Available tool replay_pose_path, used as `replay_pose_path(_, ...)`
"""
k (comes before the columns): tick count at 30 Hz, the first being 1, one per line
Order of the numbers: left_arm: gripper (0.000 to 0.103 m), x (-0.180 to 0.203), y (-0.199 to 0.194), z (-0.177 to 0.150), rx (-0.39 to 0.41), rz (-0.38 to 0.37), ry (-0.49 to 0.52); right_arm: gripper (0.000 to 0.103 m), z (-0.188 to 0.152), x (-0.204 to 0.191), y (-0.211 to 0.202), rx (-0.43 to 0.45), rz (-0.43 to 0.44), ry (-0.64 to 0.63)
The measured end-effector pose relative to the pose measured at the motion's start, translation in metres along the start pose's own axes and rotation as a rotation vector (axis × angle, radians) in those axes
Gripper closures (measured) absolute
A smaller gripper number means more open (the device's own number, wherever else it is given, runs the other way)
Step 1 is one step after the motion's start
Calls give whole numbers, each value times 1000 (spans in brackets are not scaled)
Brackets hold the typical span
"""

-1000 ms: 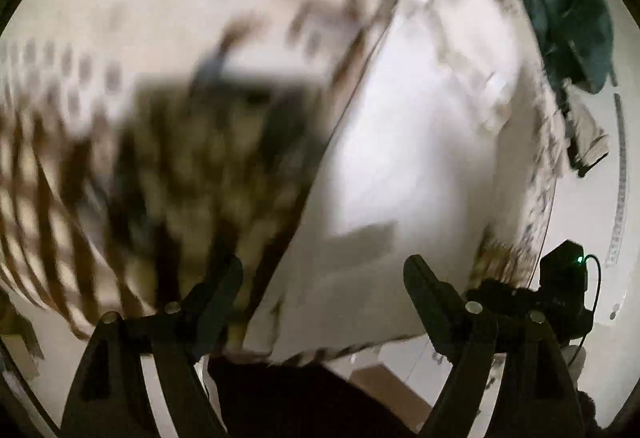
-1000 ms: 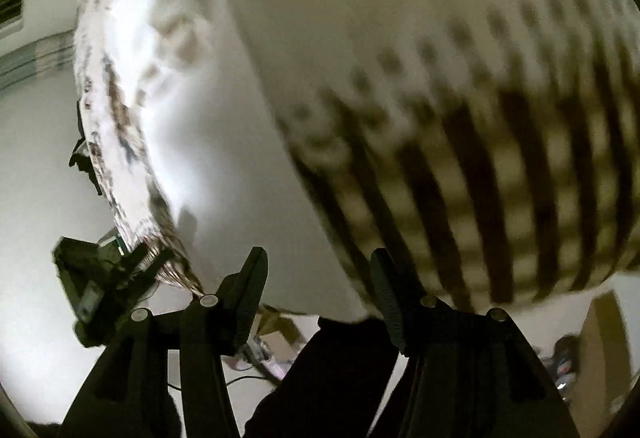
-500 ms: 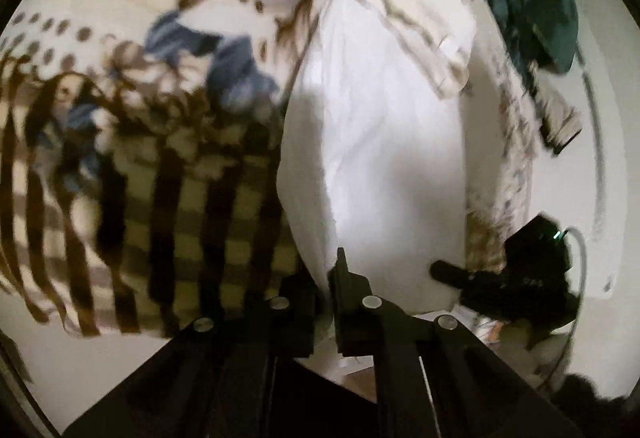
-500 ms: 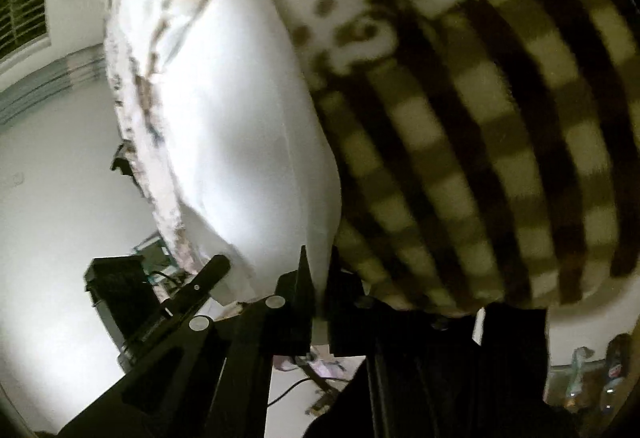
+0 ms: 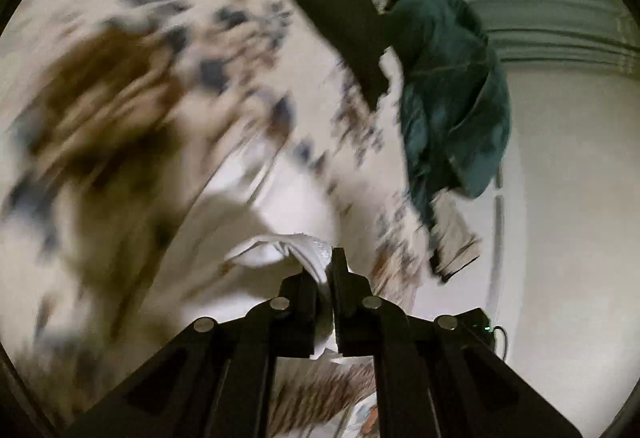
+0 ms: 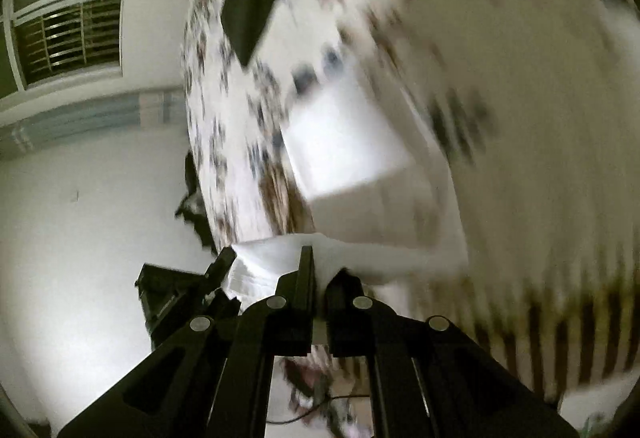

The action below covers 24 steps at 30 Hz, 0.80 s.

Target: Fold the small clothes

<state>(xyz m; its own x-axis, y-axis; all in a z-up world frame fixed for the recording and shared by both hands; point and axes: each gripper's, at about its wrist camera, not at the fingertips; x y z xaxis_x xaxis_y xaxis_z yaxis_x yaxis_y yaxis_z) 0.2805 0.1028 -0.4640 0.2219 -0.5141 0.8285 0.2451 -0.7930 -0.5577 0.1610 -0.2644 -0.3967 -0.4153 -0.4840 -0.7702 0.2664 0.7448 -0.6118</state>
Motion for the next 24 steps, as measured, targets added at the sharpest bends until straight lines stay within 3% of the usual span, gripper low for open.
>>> replay_pose_path(1,97,-1,11,24,-5,0,-18,99,20,-4,0,22,-12,-4)
replay_pose_path(2,86,-5,16,42,4,-9,-39,96,40,-4,-1,44,-10,6)
replay_pose_path(3,59,-6,19,56,19,-23,-57,93,59,-3,4,53,2,22)
replay_pose_path(4,41,-8,15,69,50,-27,-70,86,76,0,9,51,-4,46)
replay_pose_path(5,29,-12,6,70,69,-39,-70,66,83,2,7,57,-20,65)
replay_pose_path(6,29,-15,-2,72,89,-46,-65,52,87,5,4,72,-25,67)
replay_pose_path(8,29,-19,-8,68,87,32,-28,44,81,10,-4,80,-69,17)
replay_pose_path(11,29,-28,7,57,10,154,42,44,67,31,4,44,-177,12)
replay_pose_path(14,29,-37,53,54,-113,214,80,44,68,56,24,16,-193,70)
replay_pose_path(16,34,-35,81,56,-141,228,136,44,76,65,36,23,-155,90)
replay_pose_path(17,70,-31,87,57,-132,227,168,62,80,65,41,40,-144,92)
replay_pose_path(18,97,-26,98,62,-139,245,211,98,84,64,44,61,-150,87)
replay_pose_path(21,95,-21,97,72,-134,243,234,99,99,56,46,108,-178,88)
replay_pose_path(23,89,-21,83,69,-141,249,233,97,99,48,44,93,-215,50)
replay_pose_path(24,71,-23,73,63,-146,262,229,89,93,45,41,68,-250,22)
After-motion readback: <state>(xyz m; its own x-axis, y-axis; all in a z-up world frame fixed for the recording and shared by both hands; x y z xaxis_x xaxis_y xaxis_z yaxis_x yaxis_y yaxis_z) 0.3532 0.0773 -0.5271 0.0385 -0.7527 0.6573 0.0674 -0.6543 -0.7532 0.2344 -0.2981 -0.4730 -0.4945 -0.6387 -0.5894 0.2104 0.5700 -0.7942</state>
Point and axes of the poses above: each gripper's, at about its wrist camera, not at the fingertips, and y roughly the way its jaws point, x to its right, z to its top, and after that the axes turned 4 degrees about -x, right-handed
